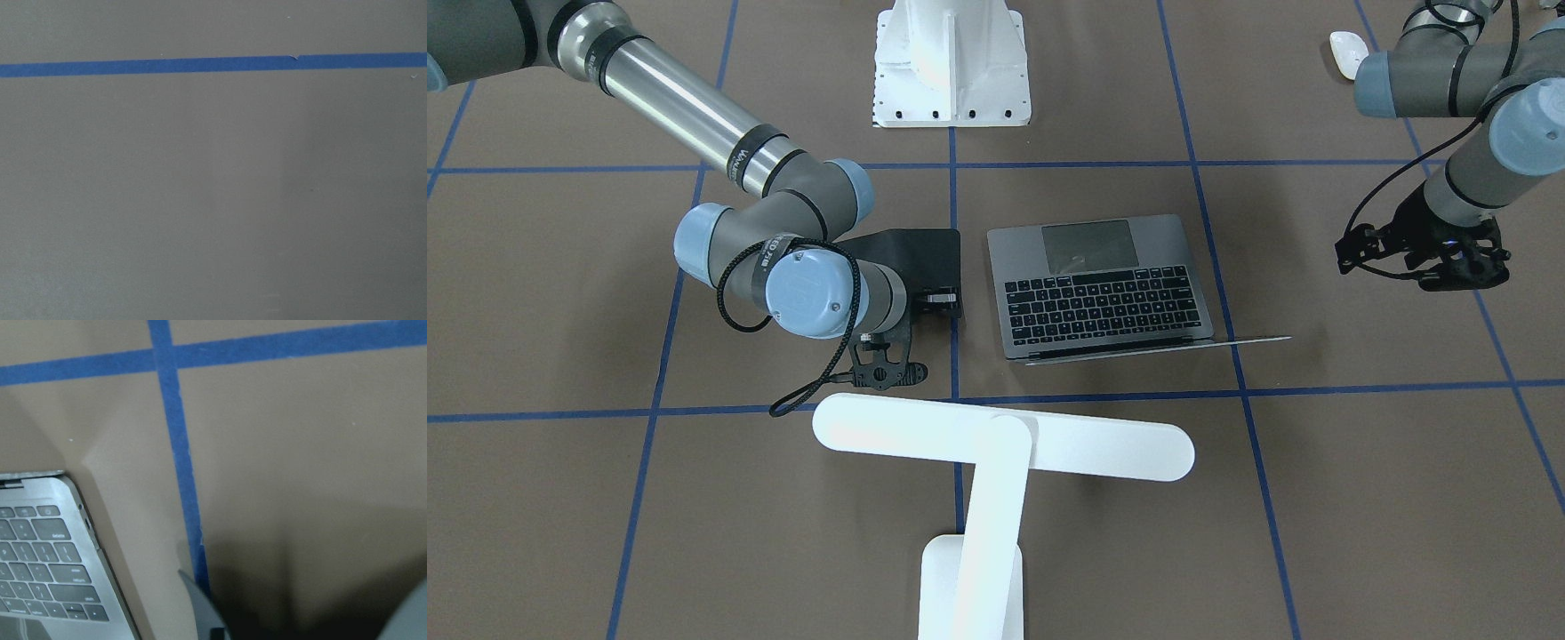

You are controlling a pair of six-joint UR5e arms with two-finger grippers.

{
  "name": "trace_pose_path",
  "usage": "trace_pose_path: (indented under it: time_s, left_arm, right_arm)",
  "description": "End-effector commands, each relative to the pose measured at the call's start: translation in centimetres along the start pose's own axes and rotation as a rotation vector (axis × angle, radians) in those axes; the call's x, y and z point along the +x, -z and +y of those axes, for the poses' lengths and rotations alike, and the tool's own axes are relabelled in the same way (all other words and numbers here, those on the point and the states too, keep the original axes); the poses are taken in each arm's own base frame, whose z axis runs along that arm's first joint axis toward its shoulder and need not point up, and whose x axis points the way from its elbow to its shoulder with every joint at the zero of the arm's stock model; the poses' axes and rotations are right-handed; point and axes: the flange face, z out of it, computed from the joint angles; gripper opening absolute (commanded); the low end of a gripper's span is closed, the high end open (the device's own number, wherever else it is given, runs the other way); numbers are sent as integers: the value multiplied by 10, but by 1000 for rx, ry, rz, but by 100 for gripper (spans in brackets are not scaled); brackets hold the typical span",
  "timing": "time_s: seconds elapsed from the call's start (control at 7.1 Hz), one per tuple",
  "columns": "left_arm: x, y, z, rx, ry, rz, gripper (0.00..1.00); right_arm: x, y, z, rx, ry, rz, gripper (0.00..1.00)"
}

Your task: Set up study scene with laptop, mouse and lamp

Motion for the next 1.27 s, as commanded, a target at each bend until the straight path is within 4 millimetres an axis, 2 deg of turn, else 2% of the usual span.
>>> trace_pose_path:
  time_s: [0.0,0.7,0.84,0.99,1.13]
  left_arm:
    - [-2,-3,-2,1,-1,1,100]
    - [-11,-17,-7,18,-15,15,100]
    - [-14,-7,-10,33,-8,29,100]
    - [-16,3,-8,41,-10,45,100]
    - [-19,12,4,36,-10,65,100]
  right_arm:
    - [0,2,-1,30,9,6,99]
    - [-7,22,-13,222,74,19,99]
    - [-4,38,-15,260,41,10,99]
    - [19,55,-15,302,20,5,99]
    - [59,81,-19,332,-18,6,99]
